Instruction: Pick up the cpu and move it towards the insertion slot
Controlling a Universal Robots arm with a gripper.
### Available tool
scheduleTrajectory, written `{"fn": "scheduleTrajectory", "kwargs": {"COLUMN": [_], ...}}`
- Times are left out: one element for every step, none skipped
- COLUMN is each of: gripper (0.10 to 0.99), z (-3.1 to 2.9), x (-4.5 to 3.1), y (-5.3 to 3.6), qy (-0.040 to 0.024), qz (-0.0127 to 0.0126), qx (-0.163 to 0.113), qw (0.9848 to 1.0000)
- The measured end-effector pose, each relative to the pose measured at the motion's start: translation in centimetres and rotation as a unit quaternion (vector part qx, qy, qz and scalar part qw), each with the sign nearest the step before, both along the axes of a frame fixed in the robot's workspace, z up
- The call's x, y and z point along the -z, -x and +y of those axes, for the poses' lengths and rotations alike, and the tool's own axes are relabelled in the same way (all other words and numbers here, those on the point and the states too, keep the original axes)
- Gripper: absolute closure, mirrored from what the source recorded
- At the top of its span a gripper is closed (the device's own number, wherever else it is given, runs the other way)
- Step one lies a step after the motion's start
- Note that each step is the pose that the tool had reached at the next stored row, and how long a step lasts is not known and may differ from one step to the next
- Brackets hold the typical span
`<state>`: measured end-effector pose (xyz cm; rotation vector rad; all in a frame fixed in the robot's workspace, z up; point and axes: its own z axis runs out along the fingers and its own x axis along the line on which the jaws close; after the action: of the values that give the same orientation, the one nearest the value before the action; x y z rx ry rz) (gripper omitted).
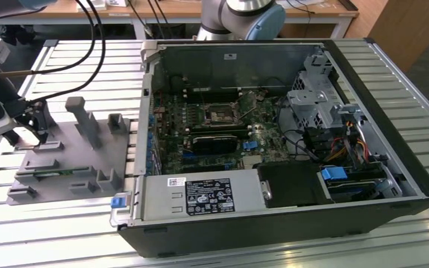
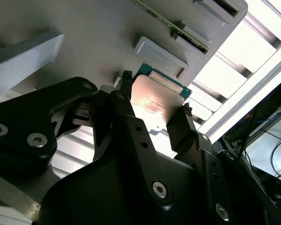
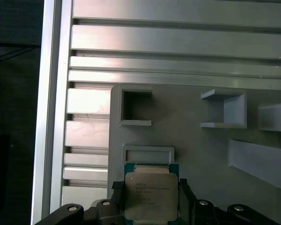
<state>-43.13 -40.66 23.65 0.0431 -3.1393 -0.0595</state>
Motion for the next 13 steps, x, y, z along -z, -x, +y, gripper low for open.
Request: {"fn": "scheduleTrajectory", "kwargs": {"gripper": [0.541,0.541,0.541,0.541,0.541,0.541,0.541,0.541,0.541,0.541,0.541,0.541,0.541], "z": [0.00,0.00,0.00,0.00,0.00,0.00,0.00,0.00,0.00,0.00,0.00,0.00,0.00], "x": [-0.01,-0.02,-0.03,-0.05,-0.06,-0.08,-0.11,-0.16,-0.22,-0.29,-0.36,-0.45,-0.52], "y": [0.00,0.00,0.00,0.00,0.00,0.00,0.00,0.00,0.00,0.00,0.00,0.00,0.00], "qy": [0.0000,0.0000,0.0000,0.0000,0.0000,0.0000,0.0000,0.0001,0.0001,0.0001,0.0000,0.0000,0.0000], "qz": [-0.0001,-0.0001,-0.0001,0.0000,0.0000,0.0000,0.0000,0.0001,0.0001,0.0000,0.0000,0.0000,0.0000], "qx": [0.000,0.000,0.000,0.000,0.000,0.000,0.000,0.000,0.000,0.000,0.000,0.000,0.000], "qw": [1.0000,1.0000,1.0000,1.0000,1.0000,1.0000,1.0000,1.0000,1.0000,1.0000,1.0000,1.0000,1.0000]}}
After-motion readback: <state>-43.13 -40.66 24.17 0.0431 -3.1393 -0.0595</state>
